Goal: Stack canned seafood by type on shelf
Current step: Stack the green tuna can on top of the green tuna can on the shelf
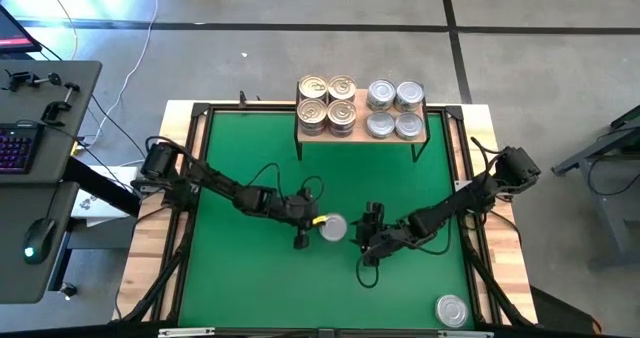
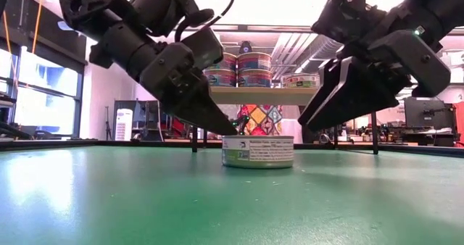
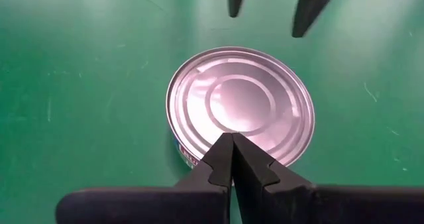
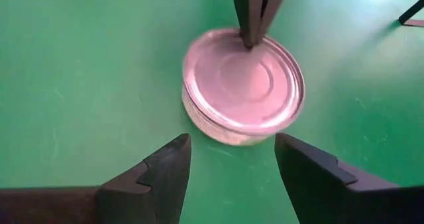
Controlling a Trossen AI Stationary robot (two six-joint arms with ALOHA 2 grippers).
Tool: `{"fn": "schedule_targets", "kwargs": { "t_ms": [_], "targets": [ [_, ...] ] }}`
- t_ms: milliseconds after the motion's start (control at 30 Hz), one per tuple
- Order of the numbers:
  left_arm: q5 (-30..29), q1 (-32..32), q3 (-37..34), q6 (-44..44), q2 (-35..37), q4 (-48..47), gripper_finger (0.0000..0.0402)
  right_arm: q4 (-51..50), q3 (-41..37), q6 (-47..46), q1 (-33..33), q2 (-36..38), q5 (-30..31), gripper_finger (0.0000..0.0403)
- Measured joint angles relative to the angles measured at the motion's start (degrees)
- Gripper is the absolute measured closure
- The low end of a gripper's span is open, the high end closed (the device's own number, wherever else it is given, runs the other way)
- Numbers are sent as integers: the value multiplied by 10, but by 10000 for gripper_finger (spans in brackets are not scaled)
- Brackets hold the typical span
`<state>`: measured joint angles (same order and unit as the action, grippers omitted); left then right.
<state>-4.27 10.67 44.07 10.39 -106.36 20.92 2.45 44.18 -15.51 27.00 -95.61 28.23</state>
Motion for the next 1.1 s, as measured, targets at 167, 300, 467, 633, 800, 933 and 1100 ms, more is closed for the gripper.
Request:
{"fn": "schedule_targets", "kwargs": {
  "t_ms": [167,300,467,633,800,933,1100],
  "targets": [
    [0,12,0,0,1,-12,402,5,0,-1,0,-18,0,190],
    [1,21,0,0,1,-13,402,45,0,-1,0,-51,0,190],
    [-3,31,0,0,1,-18,402,82,0,-18,-2,-80,0,190],
    [-7,34,0,0,1,-23,402,101,0,-72,-18,-100,-11,175],
    [-12,34,-1,0,3,-31,402,193,-1,-34,-32,-136,-44,129],
    [-18,34,-1,3,3,-31,402,254,-2,0,-37,-153,-49,116],
    [-19,34,-1,5,3,-27,402,265,-3,12,-38,-148,-45,120]
  ]
}}
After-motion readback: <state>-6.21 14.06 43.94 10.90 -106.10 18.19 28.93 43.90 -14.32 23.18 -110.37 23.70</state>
